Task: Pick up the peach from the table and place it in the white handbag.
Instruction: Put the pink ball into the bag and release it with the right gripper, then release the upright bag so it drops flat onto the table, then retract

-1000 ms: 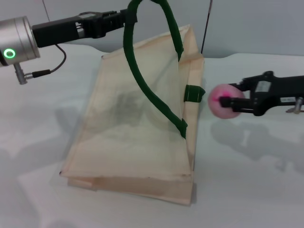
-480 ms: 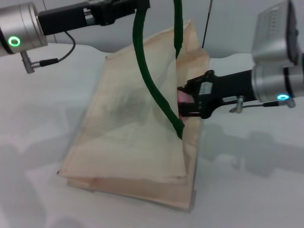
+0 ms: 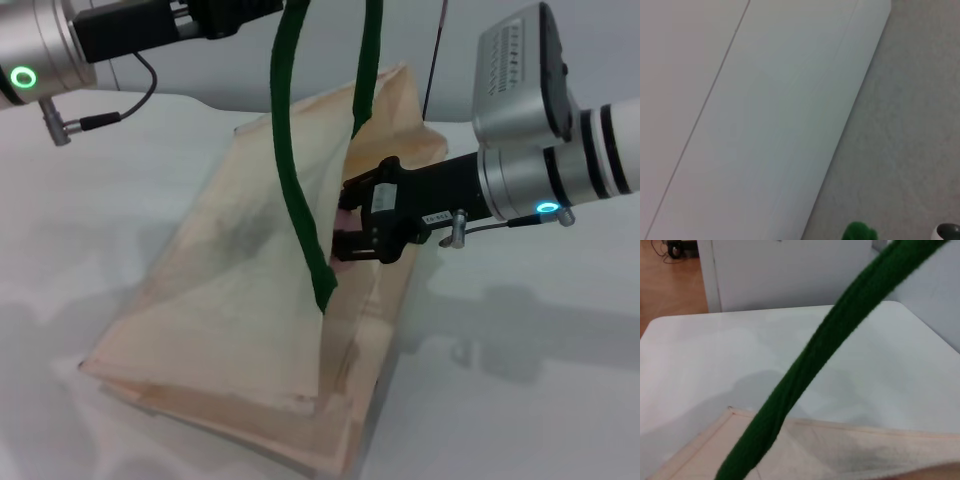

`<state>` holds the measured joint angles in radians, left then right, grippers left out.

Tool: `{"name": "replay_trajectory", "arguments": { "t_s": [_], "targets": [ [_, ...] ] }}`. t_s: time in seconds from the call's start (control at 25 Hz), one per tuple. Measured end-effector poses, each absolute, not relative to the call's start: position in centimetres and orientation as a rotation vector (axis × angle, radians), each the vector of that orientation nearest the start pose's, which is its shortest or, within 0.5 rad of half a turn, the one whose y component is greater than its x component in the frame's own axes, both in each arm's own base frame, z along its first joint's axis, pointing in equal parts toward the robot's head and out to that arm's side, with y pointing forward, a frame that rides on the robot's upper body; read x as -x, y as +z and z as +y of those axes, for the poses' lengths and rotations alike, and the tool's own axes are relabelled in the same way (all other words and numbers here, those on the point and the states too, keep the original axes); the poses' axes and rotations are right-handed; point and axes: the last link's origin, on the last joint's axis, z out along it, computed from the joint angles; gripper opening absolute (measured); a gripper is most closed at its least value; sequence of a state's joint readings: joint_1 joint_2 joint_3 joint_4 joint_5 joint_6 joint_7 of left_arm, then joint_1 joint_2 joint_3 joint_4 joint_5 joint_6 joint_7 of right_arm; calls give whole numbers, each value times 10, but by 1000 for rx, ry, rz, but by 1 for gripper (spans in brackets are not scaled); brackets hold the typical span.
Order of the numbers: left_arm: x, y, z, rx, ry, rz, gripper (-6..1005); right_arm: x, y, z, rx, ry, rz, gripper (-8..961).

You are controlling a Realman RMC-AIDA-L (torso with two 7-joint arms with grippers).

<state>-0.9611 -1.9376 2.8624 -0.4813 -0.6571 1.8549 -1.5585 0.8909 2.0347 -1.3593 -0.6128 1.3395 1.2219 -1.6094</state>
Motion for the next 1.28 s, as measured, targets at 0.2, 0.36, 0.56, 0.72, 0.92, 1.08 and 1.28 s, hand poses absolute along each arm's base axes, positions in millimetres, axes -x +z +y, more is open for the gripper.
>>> {"name": "replay_trajectory", "arguments": {
  "t_s": [0.2,0.36,0.56,0.72,0.92,1.08,1.28],
  "targets": [
    [178,83,400,2575,-1297,-718,120,-128,-69,394,3043,296,124,443],
    [181,84,400,2568,-1293,-725,120,-129,-68,394,3044,296,138,504],
    [187,87,398,2537,-1300,-736,120,-131,-64,396,3032,305,173,664],
    [191,89,397,2515,-1308,-736,120,-136,-54,400,2988,331,220,771],
    [195,90,397,2498,-1299,-744,120,-157,-28,410,2855,367,334,814],
    [201,89,402,2451,-1269,-784,120,-182,-3,421,2698,360,443,814],
    [211,89,404,2365,-1272,-819,120,-204,20,424,2563,411,531,815]
  ]
}}
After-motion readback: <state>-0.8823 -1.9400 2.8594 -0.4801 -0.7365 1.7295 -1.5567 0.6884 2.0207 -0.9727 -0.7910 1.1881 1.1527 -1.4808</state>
